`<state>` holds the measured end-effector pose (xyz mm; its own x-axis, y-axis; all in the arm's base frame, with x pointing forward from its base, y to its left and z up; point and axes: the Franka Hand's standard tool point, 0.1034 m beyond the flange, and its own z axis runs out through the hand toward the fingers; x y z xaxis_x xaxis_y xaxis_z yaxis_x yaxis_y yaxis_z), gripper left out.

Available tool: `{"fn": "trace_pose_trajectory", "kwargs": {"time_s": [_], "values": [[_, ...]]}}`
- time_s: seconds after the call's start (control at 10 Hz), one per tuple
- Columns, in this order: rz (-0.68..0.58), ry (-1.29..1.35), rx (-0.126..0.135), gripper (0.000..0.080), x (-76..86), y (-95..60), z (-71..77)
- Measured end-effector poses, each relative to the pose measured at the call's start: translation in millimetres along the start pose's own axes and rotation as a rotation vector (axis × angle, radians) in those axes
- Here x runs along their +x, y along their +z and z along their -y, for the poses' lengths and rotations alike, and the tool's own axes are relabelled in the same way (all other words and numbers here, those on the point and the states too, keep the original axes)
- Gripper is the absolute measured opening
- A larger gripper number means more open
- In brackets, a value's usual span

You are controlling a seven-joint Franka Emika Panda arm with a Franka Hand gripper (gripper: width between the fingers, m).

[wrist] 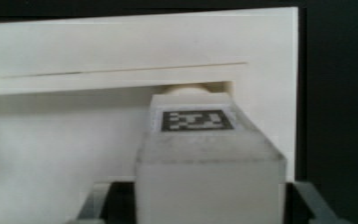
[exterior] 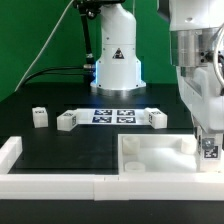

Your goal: Assemble one leg

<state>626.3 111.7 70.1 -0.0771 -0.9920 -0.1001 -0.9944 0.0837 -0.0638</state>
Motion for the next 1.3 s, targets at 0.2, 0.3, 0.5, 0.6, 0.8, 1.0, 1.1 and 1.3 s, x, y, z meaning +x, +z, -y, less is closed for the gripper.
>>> {"fn": "trace_pose_trajectory", "kwargs": {"time_s": [0.2,0.3,0.5,0.6,0.8,1.0,1.1,1.3], "values": [[0.0,-0.077,-0.001,0.0474,-0.1,0.9,-0.4],[0.001,-0.109,0.003,0.0594,-2.5,0.8,-0.1],[0.001,-0.335,0.002,0.0638,-5.0,1.0,-0.7],[0.0,-0.511,0.002,0.0638,-6.2,1.1,-0.9],[-0.001,-0.767,0.0,0.0648,-4.4,2.1,-1.0],[-0.001,-0.982,-0.002,0.0649,-5.8,2.9,-1.7],[-0.004,-1.098,-0.006,0.0649,-8.7,3.5,-2.8],[-0.01,-1.326,-0.017,0.0649,-11.5,3.8,-3.1]]}}
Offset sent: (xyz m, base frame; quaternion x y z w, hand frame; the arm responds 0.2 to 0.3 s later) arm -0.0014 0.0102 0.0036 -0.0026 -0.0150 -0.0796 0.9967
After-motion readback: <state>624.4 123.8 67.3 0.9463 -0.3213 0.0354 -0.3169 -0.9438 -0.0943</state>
